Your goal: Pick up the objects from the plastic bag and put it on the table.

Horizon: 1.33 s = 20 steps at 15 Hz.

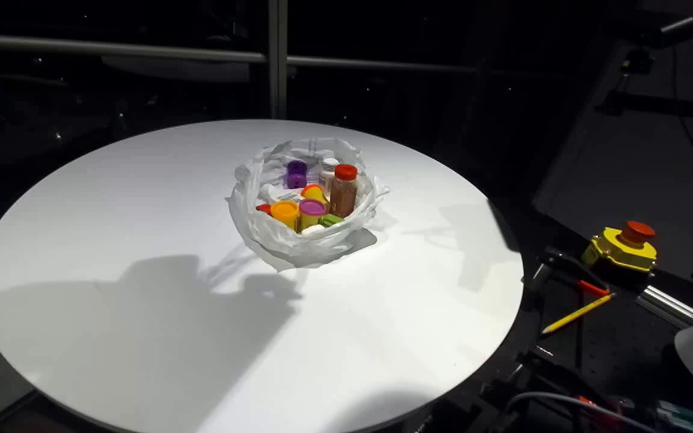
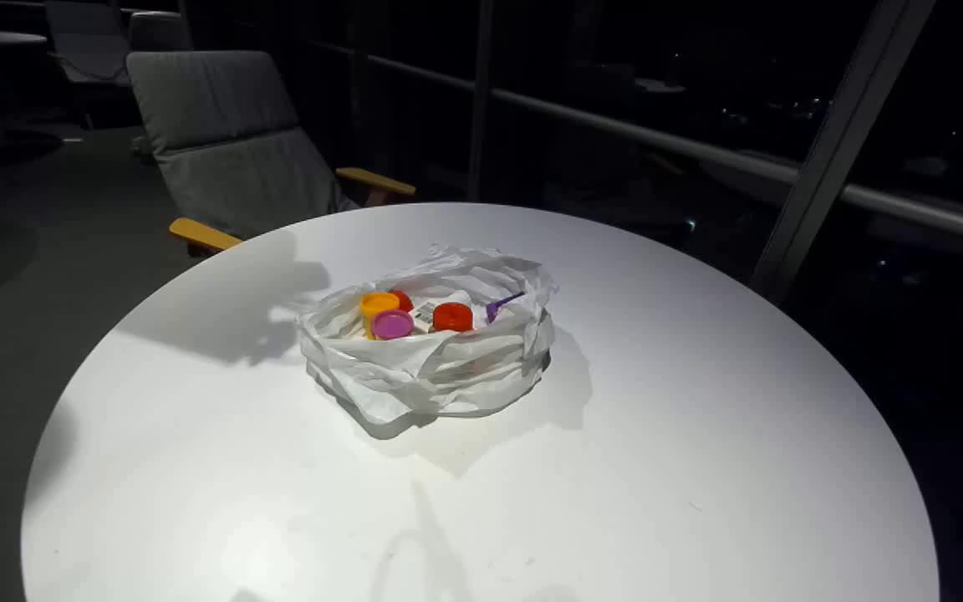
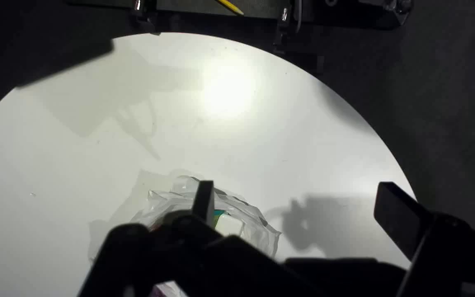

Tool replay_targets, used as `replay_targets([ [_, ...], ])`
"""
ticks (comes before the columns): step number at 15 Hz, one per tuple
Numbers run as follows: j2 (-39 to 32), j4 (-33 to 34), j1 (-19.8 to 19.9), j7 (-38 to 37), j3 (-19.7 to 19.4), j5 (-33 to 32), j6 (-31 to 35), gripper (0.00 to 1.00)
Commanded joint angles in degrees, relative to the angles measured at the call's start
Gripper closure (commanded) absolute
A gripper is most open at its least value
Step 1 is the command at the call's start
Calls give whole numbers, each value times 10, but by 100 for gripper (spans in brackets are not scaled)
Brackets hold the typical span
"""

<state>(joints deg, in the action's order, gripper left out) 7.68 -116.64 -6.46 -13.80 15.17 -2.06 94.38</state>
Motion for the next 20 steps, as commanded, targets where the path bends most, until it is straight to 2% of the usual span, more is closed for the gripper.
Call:
replay_targets([
  [1, -1, 4, -13, -2, -12, -2, -2, 0],
  [4, -4, -5, -9, -1, -19, -3, 17, 0],
  [7, -10, -30, -2, -16, -34, -3, 74, 0],
  [14, -44, -121, 12, -53, -72, -27, 288, 0],
  [20, -123, -162, 28, -113, -109, -100, 465, 0],
])
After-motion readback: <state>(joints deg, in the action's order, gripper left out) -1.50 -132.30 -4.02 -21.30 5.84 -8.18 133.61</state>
